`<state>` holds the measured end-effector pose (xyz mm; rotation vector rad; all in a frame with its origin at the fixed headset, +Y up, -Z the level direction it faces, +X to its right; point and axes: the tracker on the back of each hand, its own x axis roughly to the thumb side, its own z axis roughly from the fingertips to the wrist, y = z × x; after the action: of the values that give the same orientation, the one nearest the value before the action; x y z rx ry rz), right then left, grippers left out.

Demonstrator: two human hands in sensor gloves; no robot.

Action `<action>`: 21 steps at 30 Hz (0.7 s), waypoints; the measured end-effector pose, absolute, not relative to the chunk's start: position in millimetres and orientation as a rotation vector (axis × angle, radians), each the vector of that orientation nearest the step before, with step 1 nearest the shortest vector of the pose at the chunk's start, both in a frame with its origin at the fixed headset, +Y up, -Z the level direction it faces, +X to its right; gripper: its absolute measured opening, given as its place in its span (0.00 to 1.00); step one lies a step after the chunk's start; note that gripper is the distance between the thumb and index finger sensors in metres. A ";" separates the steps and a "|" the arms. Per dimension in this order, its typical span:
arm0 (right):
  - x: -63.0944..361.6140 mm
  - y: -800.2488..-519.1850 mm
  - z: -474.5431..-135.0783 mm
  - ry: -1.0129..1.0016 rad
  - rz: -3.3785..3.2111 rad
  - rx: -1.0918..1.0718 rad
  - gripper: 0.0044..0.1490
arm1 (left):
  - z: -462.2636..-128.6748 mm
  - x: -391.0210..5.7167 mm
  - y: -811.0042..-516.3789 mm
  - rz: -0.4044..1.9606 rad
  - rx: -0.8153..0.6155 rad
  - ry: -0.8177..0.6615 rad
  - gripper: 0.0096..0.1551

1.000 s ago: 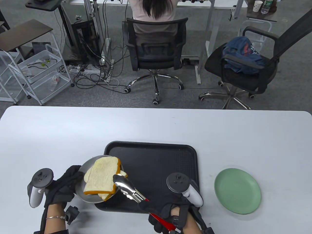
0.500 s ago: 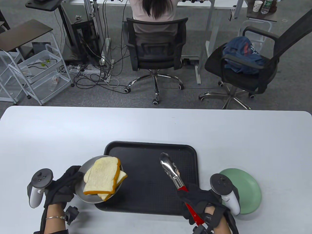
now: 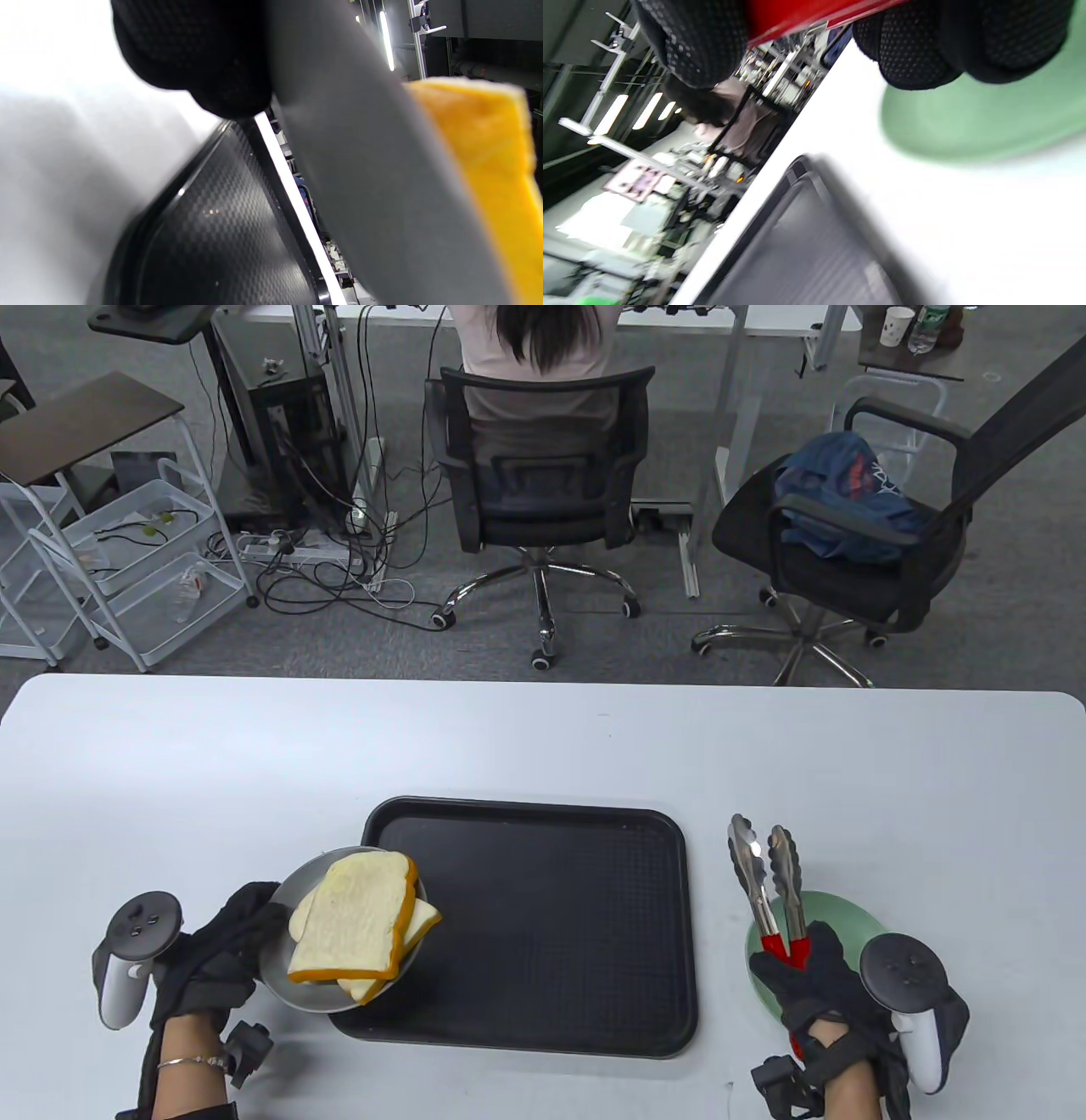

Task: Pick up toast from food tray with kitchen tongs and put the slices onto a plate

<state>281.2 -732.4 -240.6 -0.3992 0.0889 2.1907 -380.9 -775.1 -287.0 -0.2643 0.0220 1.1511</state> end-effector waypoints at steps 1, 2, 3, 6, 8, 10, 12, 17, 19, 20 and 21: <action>286.9 -735.0 -240.4 0.083 2.244 -0.459 0.61 | -286.9 -381.2 -774.9 1.150 -0.262 0.024 0.28; 289.5 -736.3 -240.3 0.078 2.279 -0.490 0.60 | -286.8 -381.5 -774.8 1.148 -0.261 0.026 0.28; 292.2 -738.0 -240.4 0.071 2.324 -0.522 0.60 | -286.8 -381.9 -774.7 1.145 -0.259 0.028 0.28; 301.0 -747.6 -241.7 0.079 2.432 -0.610 0.60 | -286.7 -382.6 -774.6 1.139 -0.256 0.032 0.28; 304.0 -753.2 -242.5 0.074 2.447 -0.633 0.60 | -286.7 -383.0 -774.5 1.137 -0.255 0.034 0.28; 306.0 -759.6 -243.6 0.071 2.477 -0.675 0.60 | -286.7 -383.3 -774.5 1.136 -0.254 0.035 0.28; 306.9 -765.4 -245.3 0.090 2.541 -0.719 0.60 | -286.6 -384.1 -774.1 1.132 -0.254 0.035 0.28; 306.8 -776.7 -250.0 0.138 2.688 -0.830 0.60 | -286.5 -385.1 -774.0 1.116 -0.250 0.042 0.28; 306.9 -779.1 -251.3 0.136 2.714 -0.845 0.60 | -286.6 -385.3 -774.1 1.113 -0.250 0.042 0.28; 306.9 -780.2 -252.1 0.144 2.730 -0.856 0.60 | -286.6 -385.3 -774.2 1.112 -0.251 0.042 0.28; 306.8 -781.1 -252.7 0.161 2.744 -0.862 0.60 | -286.6 -385.3 -774.2 1.110 -0.251 0.043 0.28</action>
<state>306.8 -781.1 -252.7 -0.8619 0.1611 2.7445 -385.3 -774.2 -286.6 -0.2508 0.0428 1.1105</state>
